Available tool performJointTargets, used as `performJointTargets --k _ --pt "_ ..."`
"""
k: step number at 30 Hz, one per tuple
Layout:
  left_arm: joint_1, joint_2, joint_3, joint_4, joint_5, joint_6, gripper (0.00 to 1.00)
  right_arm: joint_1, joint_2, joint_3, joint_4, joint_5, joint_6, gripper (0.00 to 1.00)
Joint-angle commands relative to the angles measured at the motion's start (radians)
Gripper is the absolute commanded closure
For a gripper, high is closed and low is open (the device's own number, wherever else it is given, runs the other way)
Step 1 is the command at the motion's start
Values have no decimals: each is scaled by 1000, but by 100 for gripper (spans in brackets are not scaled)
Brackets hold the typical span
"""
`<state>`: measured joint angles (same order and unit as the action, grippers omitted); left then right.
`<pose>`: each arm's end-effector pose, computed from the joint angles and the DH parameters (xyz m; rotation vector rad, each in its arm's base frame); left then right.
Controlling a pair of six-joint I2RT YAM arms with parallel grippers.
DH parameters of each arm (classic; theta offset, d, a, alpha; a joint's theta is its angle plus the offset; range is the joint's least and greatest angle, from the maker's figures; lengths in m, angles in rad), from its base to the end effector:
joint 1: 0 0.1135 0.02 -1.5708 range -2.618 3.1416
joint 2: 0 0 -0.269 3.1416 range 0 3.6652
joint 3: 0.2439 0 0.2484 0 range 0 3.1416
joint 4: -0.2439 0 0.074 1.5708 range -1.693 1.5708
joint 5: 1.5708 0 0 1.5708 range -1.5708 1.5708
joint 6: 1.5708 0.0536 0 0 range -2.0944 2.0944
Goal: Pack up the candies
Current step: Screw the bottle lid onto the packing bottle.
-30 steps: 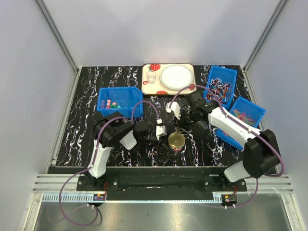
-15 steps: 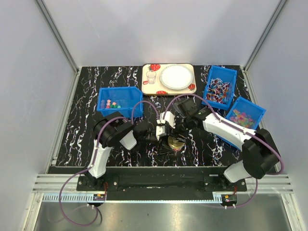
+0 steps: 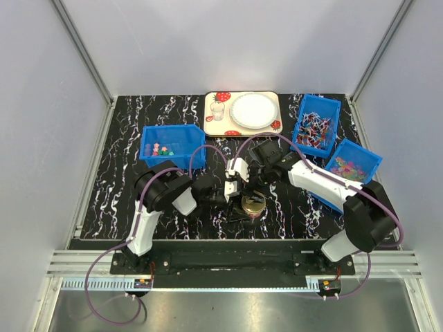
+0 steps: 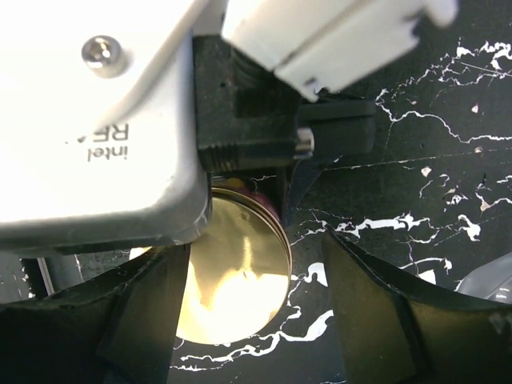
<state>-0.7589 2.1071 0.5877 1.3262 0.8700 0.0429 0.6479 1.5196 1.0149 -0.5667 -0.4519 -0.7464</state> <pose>0.2158 -0.2611 0.0862 1.2995 1.3500 -1.2666 0.2289 0.2026 0.2108 -1.7652 1.8733 0.5577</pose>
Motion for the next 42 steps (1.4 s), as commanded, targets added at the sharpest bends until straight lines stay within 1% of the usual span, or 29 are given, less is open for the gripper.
performJointTargets --k 1,2,4,9,12,34,42 --pt "7 -1 8 340 -23 -15 29 15 44 10 -64 18 -54 29" --pt "9 -1 8 341 -23 -15 29 15 45 14 -80 12 -57 32" --pt "9 -1 8 341 -23 -15 29 15 45 19 -99 1 -57 35" --pt "9 -2 6 340 -23 -14 29 9 39 30 -159 -14 -56 47" --pt "9 -2 6 340 -23 -14 28 3 24 30 -177 -16 -53 49" --pt "9 -4 6 340 -31 -11 29 -56 -107 -91 -217 16 -33 51" --pt "9 -2 6 340 -29 -12 29 -60 -168 -90 -249 30 -28 51"
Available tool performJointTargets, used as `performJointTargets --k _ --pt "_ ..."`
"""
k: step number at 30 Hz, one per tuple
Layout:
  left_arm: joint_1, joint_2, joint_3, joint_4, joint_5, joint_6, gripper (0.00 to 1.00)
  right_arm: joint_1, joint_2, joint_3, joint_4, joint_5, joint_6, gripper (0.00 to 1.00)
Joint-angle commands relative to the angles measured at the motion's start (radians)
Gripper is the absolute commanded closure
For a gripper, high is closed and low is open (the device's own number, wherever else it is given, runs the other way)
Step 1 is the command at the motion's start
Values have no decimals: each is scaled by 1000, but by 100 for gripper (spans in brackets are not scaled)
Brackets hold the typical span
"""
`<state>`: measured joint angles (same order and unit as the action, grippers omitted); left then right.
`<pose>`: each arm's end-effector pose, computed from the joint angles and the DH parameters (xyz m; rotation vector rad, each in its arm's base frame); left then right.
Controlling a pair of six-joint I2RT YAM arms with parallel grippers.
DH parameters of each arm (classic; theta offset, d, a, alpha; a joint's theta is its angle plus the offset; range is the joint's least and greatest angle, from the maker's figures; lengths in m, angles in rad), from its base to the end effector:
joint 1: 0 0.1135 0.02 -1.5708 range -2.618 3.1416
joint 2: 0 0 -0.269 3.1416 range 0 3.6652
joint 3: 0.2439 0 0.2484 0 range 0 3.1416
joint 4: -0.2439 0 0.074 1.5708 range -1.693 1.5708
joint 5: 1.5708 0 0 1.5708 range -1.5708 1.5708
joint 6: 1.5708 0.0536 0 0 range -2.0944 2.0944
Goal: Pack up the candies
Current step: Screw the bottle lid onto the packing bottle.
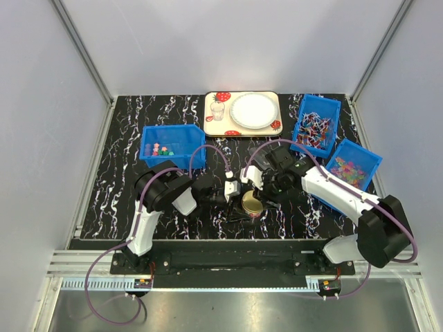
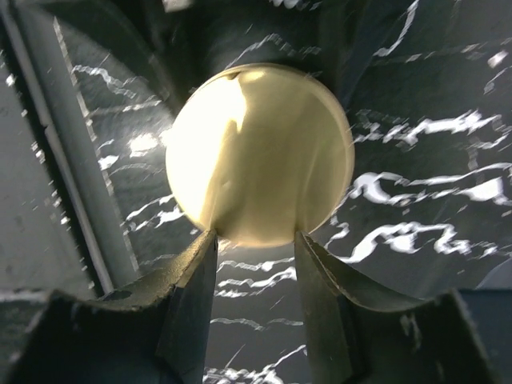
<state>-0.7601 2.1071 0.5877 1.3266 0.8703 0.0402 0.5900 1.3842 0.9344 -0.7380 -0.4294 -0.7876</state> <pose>0.2155 -0.2614 0.0863 1.2992 1.3511 -1.2694 0.2029 0.1627 0.2132 -1.7863 1.9918 0.5289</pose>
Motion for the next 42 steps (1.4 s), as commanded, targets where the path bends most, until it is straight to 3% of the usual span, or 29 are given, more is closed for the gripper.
performJointTargets --k 1,14,18,26,42 --pt "10 -2 6 339 -31 -8 29 -4 -36 0 -77 12 11 51" --pt "10 -4 4 339 -30 -8 29 -5 56 139 11 15 14 40" --pt "10 -2 6 339 -30 -10 29 -4 99 155 60 11 30 29" --pt "10 -2 8 339 -27 -8 29 1 127 159 92 -107 19 26" --pt "10 -2 8 339 -27 -10 29 7 182 119 170 -147 30 23"
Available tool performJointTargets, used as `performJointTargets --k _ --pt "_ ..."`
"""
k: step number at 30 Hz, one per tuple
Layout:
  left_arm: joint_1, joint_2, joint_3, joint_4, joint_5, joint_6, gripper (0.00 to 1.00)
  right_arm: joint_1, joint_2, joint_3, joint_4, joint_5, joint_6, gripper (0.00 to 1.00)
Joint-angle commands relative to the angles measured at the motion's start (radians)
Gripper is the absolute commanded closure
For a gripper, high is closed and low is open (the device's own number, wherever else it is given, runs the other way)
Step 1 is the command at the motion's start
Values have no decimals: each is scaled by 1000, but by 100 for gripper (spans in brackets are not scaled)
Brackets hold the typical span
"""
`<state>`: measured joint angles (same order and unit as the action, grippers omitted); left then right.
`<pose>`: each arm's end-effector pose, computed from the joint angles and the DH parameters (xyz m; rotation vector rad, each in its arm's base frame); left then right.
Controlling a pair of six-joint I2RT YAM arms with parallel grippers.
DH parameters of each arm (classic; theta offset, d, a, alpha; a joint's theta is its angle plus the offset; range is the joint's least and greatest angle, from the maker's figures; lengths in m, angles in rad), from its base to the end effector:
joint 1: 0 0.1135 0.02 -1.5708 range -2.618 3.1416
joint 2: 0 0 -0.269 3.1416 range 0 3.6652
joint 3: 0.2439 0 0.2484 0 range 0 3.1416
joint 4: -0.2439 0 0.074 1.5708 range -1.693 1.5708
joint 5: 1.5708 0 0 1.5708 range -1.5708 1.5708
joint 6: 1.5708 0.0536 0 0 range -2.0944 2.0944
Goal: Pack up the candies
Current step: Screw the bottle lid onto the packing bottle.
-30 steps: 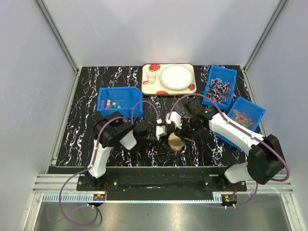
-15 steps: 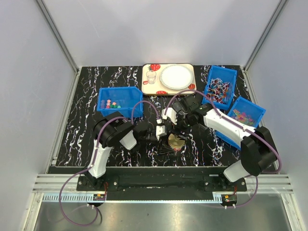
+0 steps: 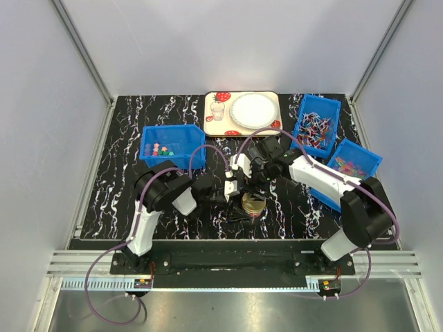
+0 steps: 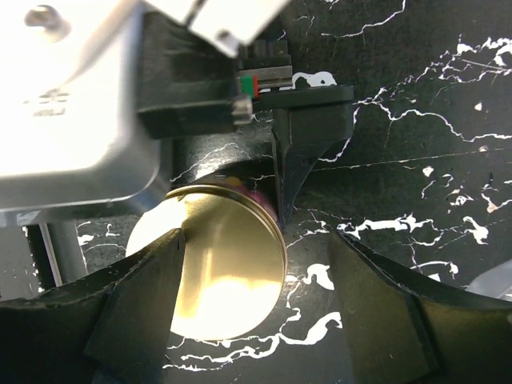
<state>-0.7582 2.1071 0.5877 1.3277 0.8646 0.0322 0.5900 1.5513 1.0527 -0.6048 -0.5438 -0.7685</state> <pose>0.2163 -0.2610 0.0864 1.2895 1.3601 -1.2685 0.2415 0.1950 0.2129 -1.7386 1.8831 0.6559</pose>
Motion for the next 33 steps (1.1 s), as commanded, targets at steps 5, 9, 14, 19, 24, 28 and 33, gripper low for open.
performJointTargets --k 5,9,14,19,24,28,33 --pt "10 -6 6 338 -21 -3 29 7 -3 -14 10 -24 2 35" --pt "11 -4 8 338 -21 -5 29 7 -51 -37 -15 10 -17 39" --pt "11 -4 8 338 -22 -5 29 5 -117 -95 -35 56 -43 39" --pt "11 -2 8 338 -26 -8 29 -7 -167 -132 -61 65 -48 41" --pt "11 -1 9 338 -26 -6 29 -12 -192 -142 -105 42 -63 44" --pt "11 -2 9 338 -26 -6 29 -28 -215 -134 -112 41 -77 42" --pt "11 -1 8 338 -26 -6 29 -41 -226 -103 -102 -1 -118 37"
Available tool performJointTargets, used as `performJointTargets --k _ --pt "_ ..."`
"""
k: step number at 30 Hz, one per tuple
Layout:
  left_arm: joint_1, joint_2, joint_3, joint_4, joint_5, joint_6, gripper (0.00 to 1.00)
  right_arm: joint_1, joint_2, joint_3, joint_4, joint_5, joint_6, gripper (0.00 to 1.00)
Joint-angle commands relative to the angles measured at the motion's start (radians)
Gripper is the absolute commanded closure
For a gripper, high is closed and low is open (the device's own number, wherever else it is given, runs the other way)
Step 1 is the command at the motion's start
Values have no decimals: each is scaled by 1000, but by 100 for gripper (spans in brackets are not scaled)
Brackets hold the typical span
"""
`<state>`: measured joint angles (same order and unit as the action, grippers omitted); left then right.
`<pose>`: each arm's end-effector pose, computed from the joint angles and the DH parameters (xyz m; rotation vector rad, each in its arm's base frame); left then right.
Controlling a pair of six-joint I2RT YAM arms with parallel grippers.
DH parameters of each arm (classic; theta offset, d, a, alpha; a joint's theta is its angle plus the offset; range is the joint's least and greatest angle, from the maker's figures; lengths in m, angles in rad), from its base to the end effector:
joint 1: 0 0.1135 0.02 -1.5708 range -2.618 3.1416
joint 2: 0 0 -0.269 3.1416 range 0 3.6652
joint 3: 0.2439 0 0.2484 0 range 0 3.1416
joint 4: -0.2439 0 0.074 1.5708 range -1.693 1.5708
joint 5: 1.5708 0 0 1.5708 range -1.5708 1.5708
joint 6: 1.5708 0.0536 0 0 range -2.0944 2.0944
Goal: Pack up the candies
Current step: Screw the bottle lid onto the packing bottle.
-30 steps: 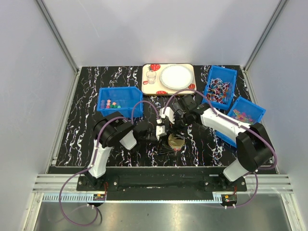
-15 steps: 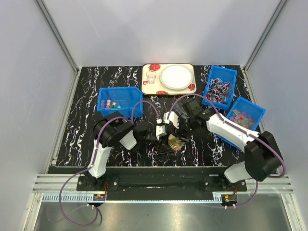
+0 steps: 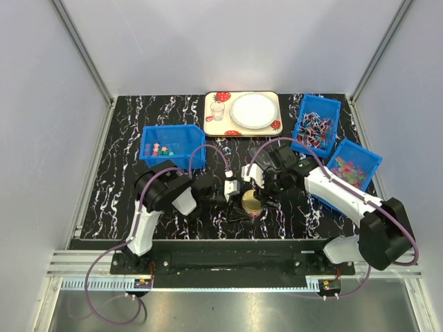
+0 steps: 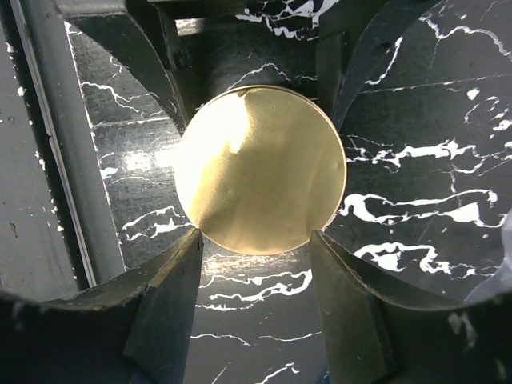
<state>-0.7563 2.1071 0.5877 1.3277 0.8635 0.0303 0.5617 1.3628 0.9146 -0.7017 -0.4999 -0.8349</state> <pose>0.2169 -0.2606 0.0864 1.2862 1.3631 -1.2676 0.2039 0.1587 0.2158 -1.7816 1.9019 0.5824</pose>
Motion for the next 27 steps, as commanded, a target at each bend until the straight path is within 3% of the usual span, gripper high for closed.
performJointTargets --k 1,9,27 --pt "8 -2 9 338 -24 -6 29 -13 -28 50 -7 -57 -56 36" --pt "9 -2 8 338 -24 -1 29 -16 96 148 -10 -176 -113 27" --pt "12 -6 9 338 -23 -9 29 -19 246 213 5 -223 -109 28"
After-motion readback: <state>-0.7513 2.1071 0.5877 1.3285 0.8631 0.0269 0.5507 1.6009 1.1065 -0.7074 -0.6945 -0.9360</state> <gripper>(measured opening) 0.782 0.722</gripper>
